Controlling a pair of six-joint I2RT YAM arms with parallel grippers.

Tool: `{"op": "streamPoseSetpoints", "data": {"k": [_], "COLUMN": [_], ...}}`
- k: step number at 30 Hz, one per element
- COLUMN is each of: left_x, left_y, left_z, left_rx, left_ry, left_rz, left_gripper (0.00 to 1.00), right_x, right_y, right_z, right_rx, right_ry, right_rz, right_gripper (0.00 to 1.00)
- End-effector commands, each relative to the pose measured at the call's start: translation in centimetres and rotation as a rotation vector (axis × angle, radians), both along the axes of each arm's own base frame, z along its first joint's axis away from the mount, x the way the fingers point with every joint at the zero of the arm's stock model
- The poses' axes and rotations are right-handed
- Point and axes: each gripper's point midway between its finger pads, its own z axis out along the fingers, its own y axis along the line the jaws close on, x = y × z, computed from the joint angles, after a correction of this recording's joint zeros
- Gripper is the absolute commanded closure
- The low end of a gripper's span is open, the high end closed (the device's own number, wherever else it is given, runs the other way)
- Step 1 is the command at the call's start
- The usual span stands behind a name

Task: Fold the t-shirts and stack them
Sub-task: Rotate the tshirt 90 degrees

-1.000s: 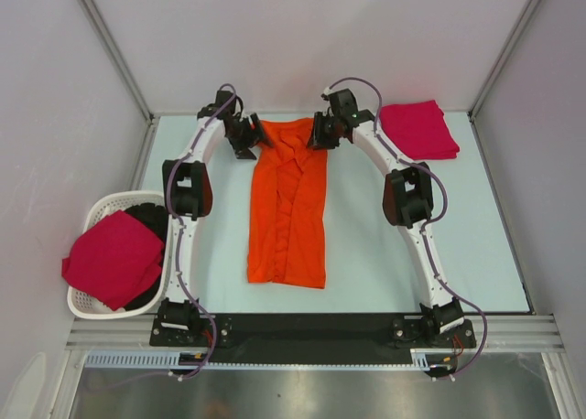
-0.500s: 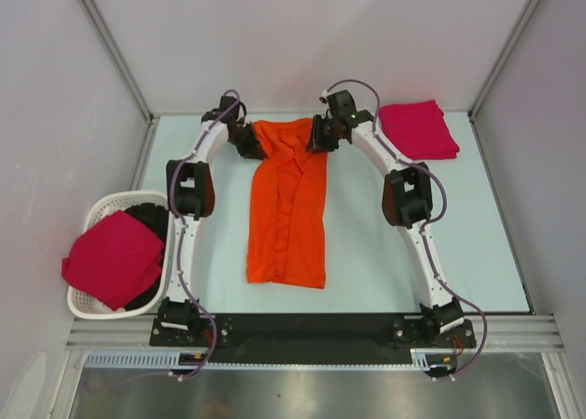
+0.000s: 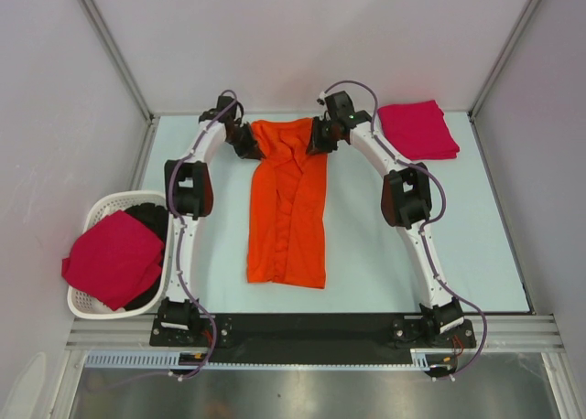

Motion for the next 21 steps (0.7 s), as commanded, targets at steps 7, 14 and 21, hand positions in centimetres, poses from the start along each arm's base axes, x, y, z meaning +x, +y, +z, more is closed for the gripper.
{"op": "streamPoseSetpoints", "data": {"k": [7,14,21], "left_x": [1.7,1.0,2.9], "left_y": [7.3,5.1,3.4], "left_z": [3.2,3.1,14.7], "left_rx": [0.159,0.031,-0.083], "left_ry": [-0.077,-0.066,-0.327], "left_rz": [0.106,0.043,0.002], "left_gripper": [1.0,0.13,0.0], "right_x": [0.2,0.3,0.1], "right_y": [0.0,0.0,0.8], "right_z": [1.7,2.0,4.1], "right_rx": [0.005,0.018,0.082], "right_ry": [-0.037,-0.038,-0.057], "right_rz": [0.015,0.015,0.04], "right_gripper": [0.77,0.76,0.71]}}
